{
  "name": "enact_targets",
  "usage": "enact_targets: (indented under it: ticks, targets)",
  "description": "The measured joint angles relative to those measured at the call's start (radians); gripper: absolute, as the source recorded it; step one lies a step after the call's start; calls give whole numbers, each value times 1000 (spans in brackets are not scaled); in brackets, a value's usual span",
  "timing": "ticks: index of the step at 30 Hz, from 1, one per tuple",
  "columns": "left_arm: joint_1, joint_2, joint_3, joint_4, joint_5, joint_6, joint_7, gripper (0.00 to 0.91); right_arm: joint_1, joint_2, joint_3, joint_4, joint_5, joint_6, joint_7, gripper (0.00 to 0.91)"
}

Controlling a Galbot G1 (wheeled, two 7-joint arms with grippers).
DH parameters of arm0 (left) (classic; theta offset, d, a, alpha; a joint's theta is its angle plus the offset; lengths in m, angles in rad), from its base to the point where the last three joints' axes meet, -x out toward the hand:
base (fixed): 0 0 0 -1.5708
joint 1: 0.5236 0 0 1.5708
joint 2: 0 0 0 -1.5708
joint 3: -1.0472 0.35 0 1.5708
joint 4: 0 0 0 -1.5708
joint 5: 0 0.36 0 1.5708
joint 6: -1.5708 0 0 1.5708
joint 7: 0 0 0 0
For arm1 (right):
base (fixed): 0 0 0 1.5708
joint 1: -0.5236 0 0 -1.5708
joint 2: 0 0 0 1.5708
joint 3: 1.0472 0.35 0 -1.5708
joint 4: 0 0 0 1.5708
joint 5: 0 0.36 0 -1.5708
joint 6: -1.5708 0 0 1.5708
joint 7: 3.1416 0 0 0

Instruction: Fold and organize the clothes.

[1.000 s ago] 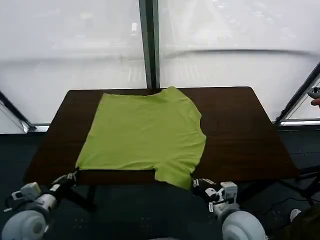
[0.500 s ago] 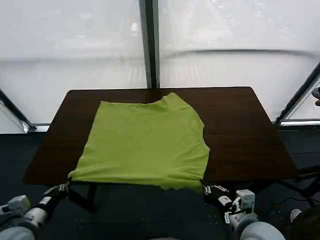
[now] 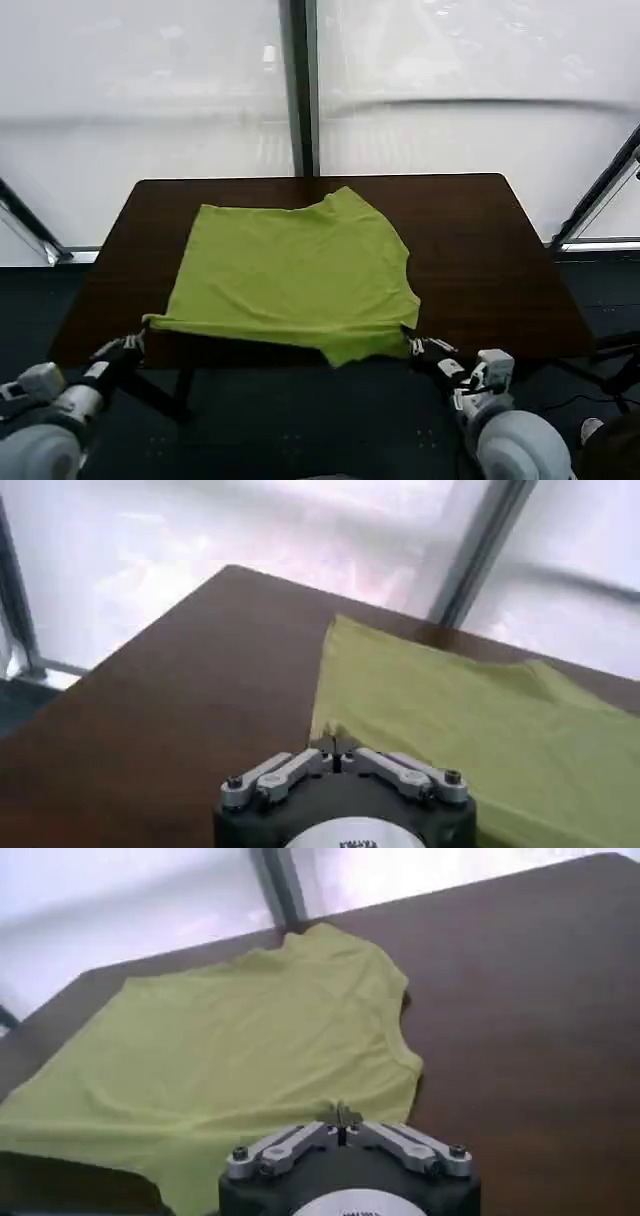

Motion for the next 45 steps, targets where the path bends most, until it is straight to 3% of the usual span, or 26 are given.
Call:
enact_targets:
  ticks: [8, 16, 45]
  targets:
    - [-151, 23, 74, 52, 26, 4, -12, 0, 106, 20, -46, -100, -8, 18, 2, 0]
    - [-242, 37, 126, 128, 33, -4, -5, 0, 188, 24, -95, -174, -69, 61, -16, 0]
    - [-300, 41, 141, 286, 56, -28, 15, 0, 305, 81, -144, -310, -136, 109, -74, 0]
